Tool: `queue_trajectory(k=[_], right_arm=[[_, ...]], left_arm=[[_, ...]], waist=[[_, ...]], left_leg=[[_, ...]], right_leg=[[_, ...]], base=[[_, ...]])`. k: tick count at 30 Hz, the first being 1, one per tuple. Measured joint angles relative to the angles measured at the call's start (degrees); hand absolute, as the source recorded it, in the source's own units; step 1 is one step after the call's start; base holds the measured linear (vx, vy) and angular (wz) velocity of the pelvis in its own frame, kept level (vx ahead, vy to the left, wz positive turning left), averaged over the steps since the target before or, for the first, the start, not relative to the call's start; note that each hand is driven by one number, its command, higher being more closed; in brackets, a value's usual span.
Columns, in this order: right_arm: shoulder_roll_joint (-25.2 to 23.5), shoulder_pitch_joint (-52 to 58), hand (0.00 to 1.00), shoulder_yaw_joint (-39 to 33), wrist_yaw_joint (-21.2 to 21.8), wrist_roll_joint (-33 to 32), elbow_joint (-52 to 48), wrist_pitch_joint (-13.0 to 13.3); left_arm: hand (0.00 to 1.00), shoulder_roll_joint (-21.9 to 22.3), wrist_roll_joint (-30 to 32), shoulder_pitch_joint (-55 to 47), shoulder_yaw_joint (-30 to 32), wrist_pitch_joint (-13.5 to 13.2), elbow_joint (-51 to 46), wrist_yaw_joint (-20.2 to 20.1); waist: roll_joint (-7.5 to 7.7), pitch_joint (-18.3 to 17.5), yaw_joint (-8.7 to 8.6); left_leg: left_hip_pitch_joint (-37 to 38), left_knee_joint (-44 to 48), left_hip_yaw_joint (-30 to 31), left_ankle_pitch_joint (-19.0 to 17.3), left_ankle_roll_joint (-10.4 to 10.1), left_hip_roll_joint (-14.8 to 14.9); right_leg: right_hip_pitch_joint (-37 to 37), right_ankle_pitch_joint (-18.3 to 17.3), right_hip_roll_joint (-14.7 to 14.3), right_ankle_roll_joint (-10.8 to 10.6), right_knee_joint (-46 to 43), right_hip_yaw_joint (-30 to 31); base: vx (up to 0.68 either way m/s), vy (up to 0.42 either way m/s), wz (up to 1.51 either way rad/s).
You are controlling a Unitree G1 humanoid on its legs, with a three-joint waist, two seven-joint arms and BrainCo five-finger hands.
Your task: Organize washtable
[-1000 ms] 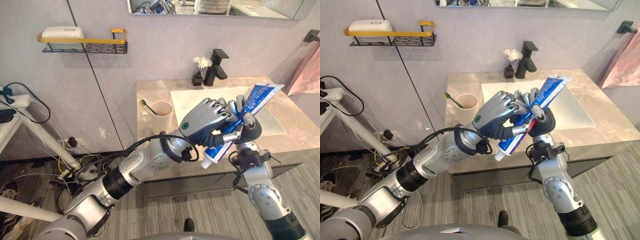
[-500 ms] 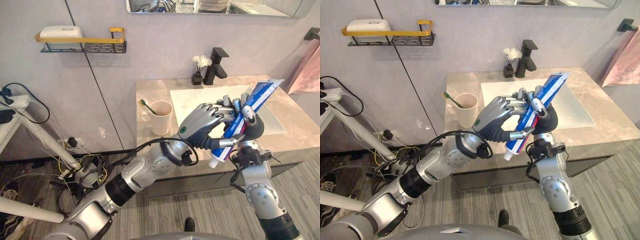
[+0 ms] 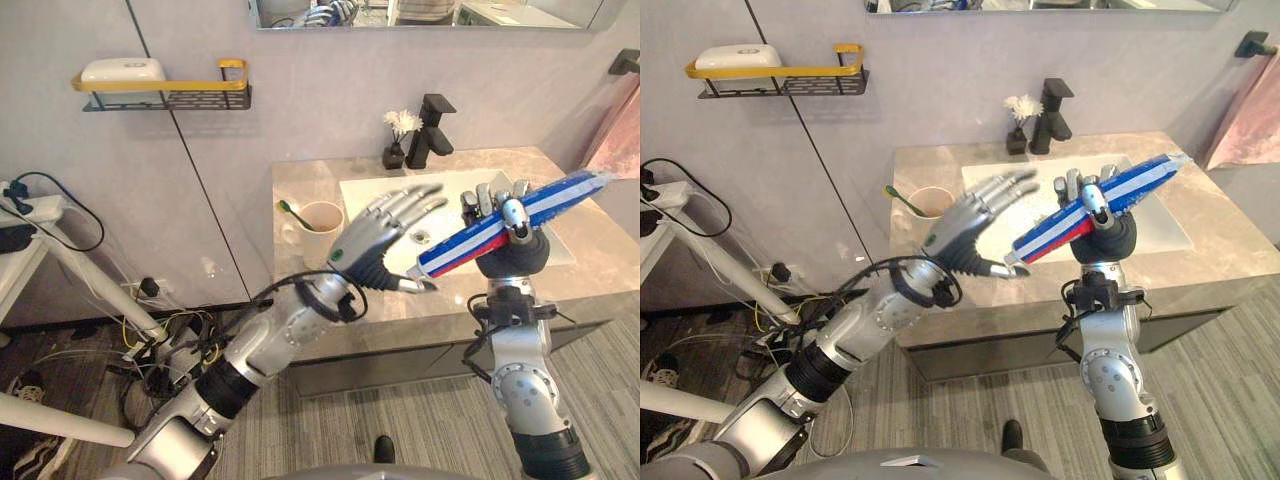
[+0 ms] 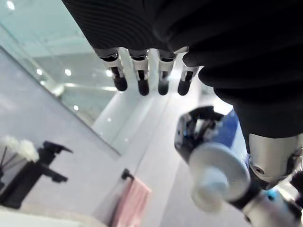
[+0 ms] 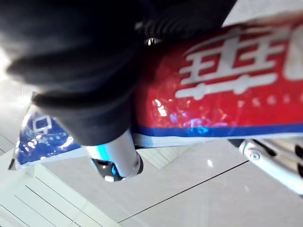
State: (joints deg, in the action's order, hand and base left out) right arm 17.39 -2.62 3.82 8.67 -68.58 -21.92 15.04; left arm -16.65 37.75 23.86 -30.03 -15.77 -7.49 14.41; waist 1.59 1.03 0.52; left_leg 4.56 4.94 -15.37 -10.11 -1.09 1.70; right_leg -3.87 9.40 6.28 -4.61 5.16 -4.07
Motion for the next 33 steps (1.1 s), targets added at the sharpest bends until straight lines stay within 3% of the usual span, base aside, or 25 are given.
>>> queue_trajectory(k=[13,23,33], right_arm=[[-0.75,2.25,1.0,-5.31,-2.76,0.67,4.68,0.93],[-0.58,-1.82,1.0,-7.01,-6.61,2.94,11.39,1.91],[2.19,-13.54,1.0,-10.29,-10.28,4.58,21.09,2.65]], left_arm=[[0.0,-1.47,0.03,-12.6,16.25,1.17,-9.49,2.11],[0.0,-1.03,-0.47,-22.74,23.04,0.78,-13.18,2.31],[0.0,4.09,-8.92,-30.69,26.53,0.94,-10.4,1.93]], waist=[[-0.02,0.03,0.59],[1.01,0.67,2.27],[1.65,1.02,4.57]], left_leg=[[0.06,-0.34,0.25,0.0,0.0,0.0],[-0.39,-1.65,2.76,0.65,-0.18,0.04],[-1.94,-1.83,6.11,1.49,0.2,-0.41]], right_leg=[[0.02,-0.15,0.0,0.07,0.0,-0.43],[0.45,-0.83,0.2,0.22,0.01,-2.96],[0.43,-0.83,1.07,0.21,0.01,-6.21]], base=[[0.0,0.0,0.01],[0.01,-0.009,0.12],[0.02,0.008,0.19]])
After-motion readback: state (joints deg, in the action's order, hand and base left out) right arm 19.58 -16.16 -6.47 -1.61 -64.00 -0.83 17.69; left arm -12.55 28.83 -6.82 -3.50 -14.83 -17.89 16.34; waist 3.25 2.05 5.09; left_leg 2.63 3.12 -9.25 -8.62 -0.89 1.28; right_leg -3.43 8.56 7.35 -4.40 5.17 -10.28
